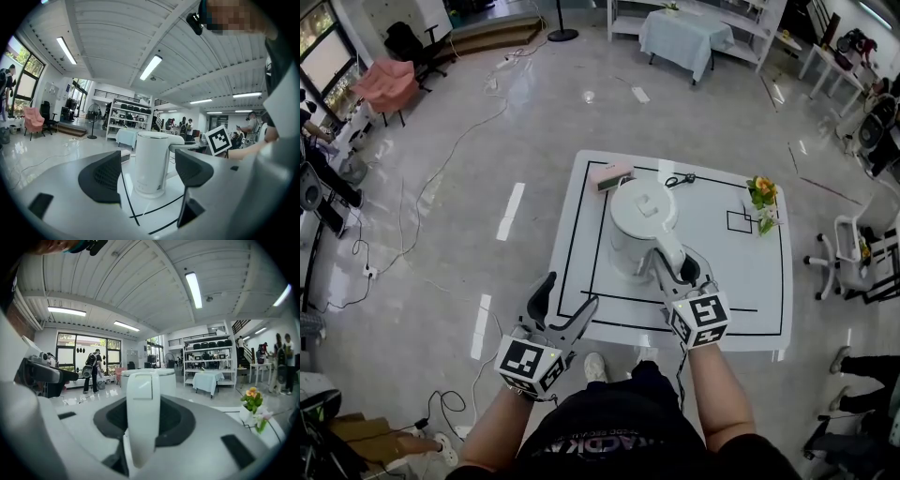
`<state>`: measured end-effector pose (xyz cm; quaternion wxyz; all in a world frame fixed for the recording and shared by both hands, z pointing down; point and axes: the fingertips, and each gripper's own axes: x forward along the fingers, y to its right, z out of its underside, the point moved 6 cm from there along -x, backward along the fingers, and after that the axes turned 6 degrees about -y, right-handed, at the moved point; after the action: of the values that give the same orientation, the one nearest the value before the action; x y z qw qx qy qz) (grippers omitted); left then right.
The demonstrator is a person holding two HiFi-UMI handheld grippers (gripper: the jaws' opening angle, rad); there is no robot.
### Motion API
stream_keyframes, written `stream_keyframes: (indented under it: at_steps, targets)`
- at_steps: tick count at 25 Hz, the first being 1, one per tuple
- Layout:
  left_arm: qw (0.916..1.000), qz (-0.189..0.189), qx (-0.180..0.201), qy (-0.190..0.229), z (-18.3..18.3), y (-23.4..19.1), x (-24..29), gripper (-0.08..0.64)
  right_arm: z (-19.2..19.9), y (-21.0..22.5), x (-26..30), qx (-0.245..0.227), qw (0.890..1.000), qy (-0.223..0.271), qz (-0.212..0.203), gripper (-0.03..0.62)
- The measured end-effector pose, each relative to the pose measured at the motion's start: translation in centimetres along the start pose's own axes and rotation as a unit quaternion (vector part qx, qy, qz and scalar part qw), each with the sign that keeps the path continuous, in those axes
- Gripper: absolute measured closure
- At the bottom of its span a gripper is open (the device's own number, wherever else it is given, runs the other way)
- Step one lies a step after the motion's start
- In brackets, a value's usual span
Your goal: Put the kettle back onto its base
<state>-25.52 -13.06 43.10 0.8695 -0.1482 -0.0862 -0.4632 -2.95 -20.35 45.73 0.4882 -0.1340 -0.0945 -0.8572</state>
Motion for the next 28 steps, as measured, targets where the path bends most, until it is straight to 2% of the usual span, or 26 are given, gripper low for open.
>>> stream_keyframes:
  at_steps: [15,28]
  targets:
    - [0.9998,0.018,-0.007,-0.002,1.1,-0.3,0.6,0.202,1.3,-0.7,-1.2,-0.014,1.000,0.013,-0.004,0.471]
    - [0.9998,0.016,-0.011,-0.003,1.3,-0.8,0.9,0.202,2.1,-0.5,-0.6,0.001,1.000,0.024,-0.003,0.471]
